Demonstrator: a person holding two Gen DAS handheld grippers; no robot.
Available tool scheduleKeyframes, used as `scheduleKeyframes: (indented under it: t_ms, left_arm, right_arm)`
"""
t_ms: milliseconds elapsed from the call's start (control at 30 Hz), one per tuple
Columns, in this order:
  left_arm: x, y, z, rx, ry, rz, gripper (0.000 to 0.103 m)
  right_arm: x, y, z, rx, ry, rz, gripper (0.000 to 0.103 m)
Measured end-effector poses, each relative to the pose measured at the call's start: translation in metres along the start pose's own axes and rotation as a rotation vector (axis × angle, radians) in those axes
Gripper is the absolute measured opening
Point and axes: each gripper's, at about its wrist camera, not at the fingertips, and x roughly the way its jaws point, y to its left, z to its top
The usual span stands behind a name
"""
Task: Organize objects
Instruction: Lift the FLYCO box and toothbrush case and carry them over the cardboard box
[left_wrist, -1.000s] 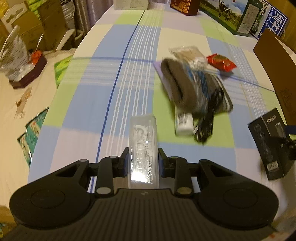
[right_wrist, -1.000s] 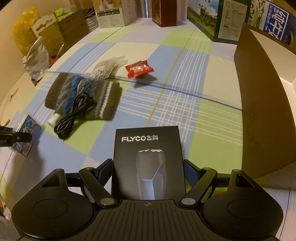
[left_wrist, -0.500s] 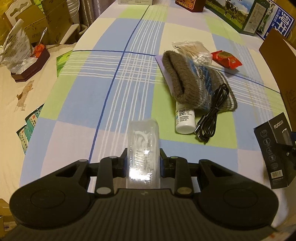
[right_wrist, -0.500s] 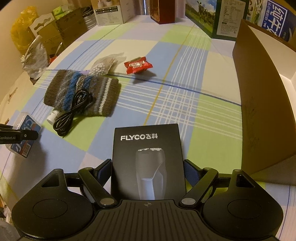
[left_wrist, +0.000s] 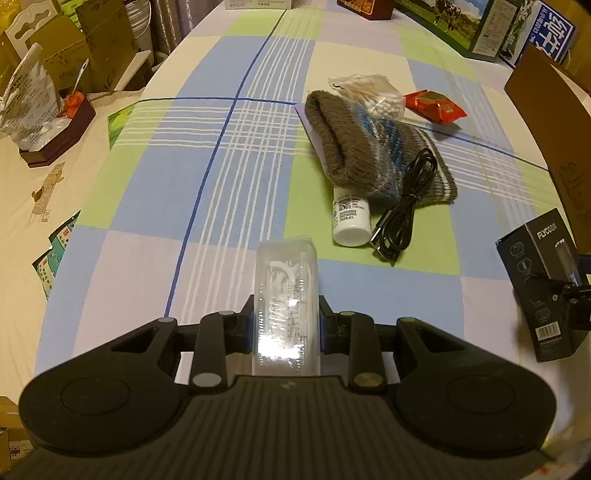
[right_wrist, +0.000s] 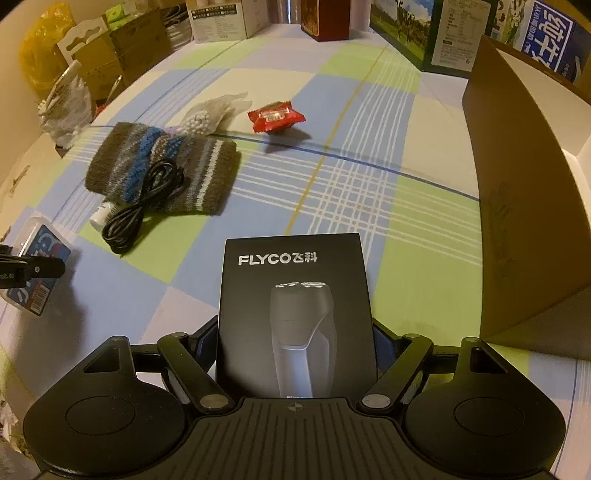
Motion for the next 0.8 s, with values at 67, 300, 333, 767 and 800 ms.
scheduleKeyframes:
  t_ms: [67,300,333,767,800]
  left_arm:
    - [-0.003,-0.001,-0.001,0.003,-0.005,-0.001,0.025]
    - [-0.019,-0.015,0.002,0.032,-0.039,-0.024,0.025]
    - [-0.022,-0.018,0.002,0.038,-0.045,-0.029,0.025]
    - [-0.059,-0.082,0.026,0.145,-0.137,-0.146,0.025]
    - [-0.062,-0.088,0.028,0.154,-0.145,-0.160,0.025]
  right_arm:
    - [-0.005,0.000,0.000,0.002,-0.007,0.008,0.076]
    - [-0.028,0.000,0.002,0.015,-0.051,0.048,0.076]
    - [-0.032,-0.001,0.002,0.017,-0.059,0.054,0.076]
    - [-0.096,-0.025,0.001,0.061,-0.187,0.112,0.076]
    - [-0.101,-0.028,0.000,0.066,-0.197,0.111,0.076]
